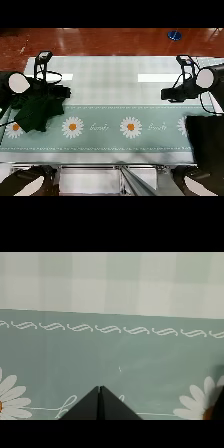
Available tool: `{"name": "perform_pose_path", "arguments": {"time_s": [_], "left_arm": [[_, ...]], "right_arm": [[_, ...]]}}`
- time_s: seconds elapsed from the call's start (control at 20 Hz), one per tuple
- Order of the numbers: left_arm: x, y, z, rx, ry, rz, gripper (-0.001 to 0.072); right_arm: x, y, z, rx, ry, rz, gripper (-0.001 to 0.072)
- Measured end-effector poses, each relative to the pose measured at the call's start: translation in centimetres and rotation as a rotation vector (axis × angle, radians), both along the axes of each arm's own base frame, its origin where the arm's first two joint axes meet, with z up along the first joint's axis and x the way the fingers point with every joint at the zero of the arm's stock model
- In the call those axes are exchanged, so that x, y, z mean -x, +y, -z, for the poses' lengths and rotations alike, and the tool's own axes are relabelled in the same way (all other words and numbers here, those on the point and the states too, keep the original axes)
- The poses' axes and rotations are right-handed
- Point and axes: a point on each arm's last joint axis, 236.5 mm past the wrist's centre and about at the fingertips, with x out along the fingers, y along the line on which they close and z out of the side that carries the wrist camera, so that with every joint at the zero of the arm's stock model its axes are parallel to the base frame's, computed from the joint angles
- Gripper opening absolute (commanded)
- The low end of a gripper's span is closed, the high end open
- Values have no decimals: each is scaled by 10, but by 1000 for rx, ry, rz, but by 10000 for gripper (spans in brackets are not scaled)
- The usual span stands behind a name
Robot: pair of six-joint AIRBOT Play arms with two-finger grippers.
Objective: Fold the shirts.
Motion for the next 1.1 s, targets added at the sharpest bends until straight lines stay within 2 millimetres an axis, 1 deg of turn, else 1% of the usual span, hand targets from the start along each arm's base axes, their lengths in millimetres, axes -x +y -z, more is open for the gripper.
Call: {"name": "perform_pose_path", "arguments": {"time_s": [0.65, 0.7, 0.75, 0.8, 0.85, 0.9, 0.95, 1.0, 1.05, 1.1], "left_arm": [[-1, 0, -1, 1, -6, -1, 29], [-4, 0, -2, 2, -19, -2, 93], [-8, 2, -4, -6, -39, -5, 328], [-13, 6, -6, -21, -59, -8, 504], [-19, 14, -9, -47, -87, -13, 510], [-27, 27, -14, -100, -125, -17, 509], [-34, 42, -19, -154, -154, -25, 509], [-42, 61, -25, -213, -185, -41, 509], [-47, 82, -30, -264, -203, -73, 509], [-51, 108, -34, -308, -214, -124, 509]], "right_arm": [[0, 0, 0, 0, 0, 0, 19], [0, 0, 0, -1, -1, 0, 20], [-1, 0, 0, -1, -3, 0, 20], [-2, 1, -1, -4, -7, 0, 20], [-3, 1, -1, -6, -14, 0, 21], [-6, 2, -2, -9, -25, 0, 59], [-9, 2, -3, -11, -40, 0, 201], [-14, 1, -5, -6, -62, 0, 392], [-19, -1, -6, 3, -83, -2, 423], [-24, -3, -8, 17, -104, -6, 423]]}}
